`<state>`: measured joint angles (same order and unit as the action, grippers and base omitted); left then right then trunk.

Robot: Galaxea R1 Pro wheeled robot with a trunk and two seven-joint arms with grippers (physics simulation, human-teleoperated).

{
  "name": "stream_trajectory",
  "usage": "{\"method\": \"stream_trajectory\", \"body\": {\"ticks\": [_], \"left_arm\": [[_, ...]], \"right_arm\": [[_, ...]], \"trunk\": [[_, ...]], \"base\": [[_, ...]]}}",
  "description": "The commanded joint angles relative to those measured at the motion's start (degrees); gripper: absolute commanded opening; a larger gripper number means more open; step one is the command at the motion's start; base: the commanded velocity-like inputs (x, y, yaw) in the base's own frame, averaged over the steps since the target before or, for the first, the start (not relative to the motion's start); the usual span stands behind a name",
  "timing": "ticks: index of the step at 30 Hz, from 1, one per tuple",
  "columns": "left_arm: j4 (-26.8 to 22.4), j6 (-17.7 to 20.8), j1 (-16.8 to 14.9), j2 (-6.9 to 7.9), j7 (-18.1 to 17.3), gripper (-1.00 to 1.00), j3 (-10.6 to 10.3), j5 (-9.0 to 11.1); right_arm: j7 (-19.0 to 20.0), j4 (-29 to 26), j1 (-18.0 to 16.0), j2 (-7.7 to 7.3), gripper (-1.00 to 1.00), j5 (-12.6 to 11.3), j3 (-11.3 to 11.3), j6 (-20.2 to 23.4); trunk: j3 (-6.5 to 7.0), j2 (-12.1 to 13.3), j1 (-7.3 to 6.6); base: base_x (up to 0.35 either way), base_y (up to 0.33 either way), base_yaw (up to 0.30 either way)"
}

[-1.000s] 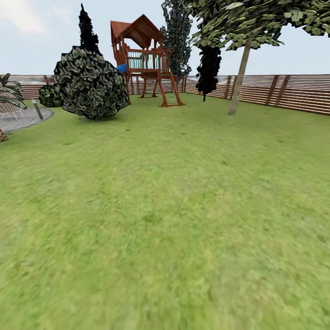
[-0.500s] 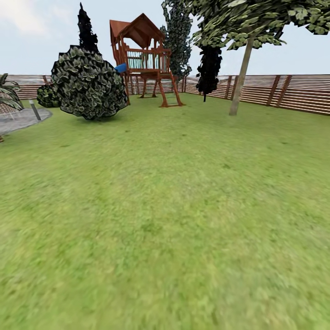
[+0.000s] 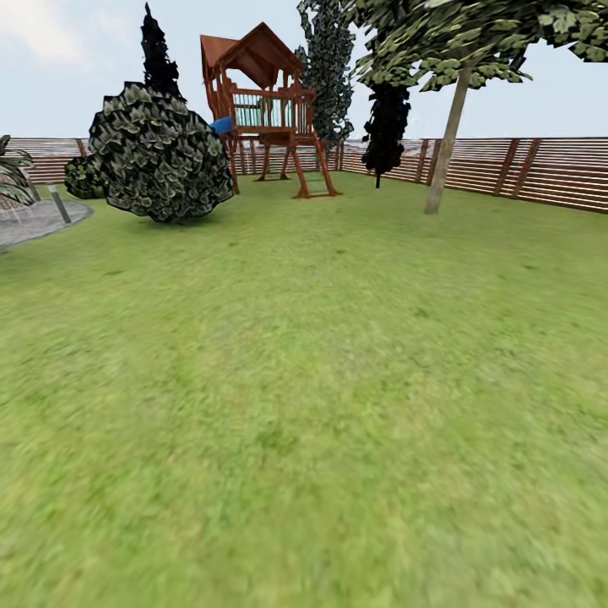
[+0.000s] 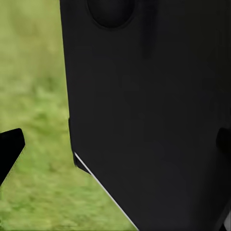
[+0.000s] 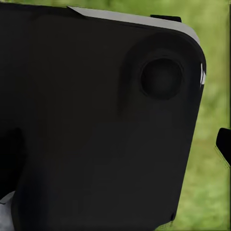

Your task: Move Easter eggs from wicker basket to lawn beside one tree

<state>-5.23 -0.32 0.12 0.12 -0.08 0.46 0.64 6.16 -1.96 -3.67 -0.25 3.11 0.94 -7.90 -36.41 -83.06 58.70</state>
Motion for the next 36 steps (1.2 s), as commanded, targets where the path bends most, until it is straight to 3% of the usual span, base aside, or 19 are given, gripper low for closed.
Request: {"method": "stream_trajectory", "body": {"ticks": [1, 36], "left_arm": [[-0.06, -0.03, 0.01, -0.01, -0.01, 1.00, 0.05, 0.07], [-0.04, -0.03, -0.01, 0.03, -0.01, 1.00, 0.06, 0.07]], "right_arm": [[0.08, 0.06, -0.03, -0.02, 1.00, 0.32, 0.04, -0.19], [0.05, 0.04, -0.03, -0.02, 1.00, 0.32, 0.03, -0.19]], "trunk": [[-0.04, -0.02, 0.03], [-0.04, -0.02, 0.03]], "base": [[0.320, 0.000, 0.000], [0.320, 0.000, 0.000]]}}
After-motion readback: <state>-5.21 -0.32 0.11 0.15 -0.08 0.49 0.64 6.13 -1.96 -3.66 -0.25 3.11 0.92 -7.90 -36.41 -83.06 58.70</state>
